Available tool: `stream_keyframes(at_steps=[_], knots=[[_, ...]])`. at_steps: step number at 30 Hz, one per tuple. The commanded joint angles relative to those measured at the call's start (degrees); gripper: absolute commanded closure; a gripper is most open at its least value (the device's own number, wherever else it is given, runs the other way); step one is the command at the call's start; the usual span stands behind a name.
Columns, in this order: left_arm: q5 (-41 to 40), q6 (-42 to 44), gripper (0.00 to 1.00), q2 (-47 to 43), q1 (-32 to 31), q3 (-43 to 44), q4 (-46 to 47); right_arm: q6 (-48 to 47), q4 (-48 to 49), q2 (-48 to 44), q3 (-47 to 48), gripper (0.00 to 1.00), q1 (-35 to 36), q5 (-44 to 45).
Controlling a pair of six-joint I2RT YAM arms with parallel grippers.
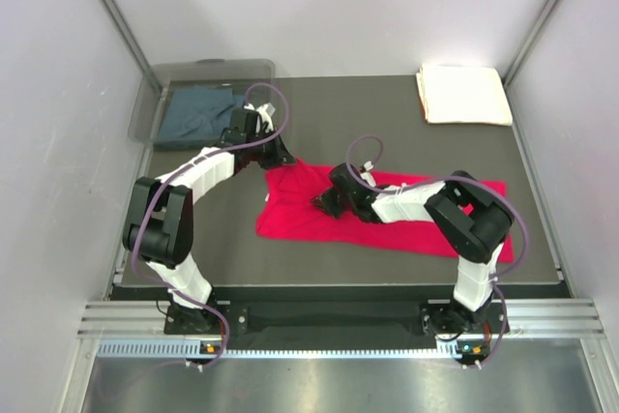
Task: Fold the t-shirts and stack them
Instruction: Fold the tshirt
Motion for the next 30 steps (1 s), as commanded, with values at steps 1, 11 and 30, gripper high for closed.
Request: stream_keyframes(at_steps=[1,11,30], knots=[[0.7,0.4,1.00,-2.0,0.3,-0.4,2.1,-1.9,-2.4,-0.5,2.5,0.88,1.0,0.4],[-0.5,-0.1,1.00,-3.3,0.3,0.6,-7.0,-16.9,-6.7,-5.3,0.1,1.00,-0.5,-11.4],[-4.4,-7.0,1.00,-21.5,0.3,-16.8,-16.6,-56.9,-18.6,-2.5,5.4,0.93,-7.7,-33.3]])
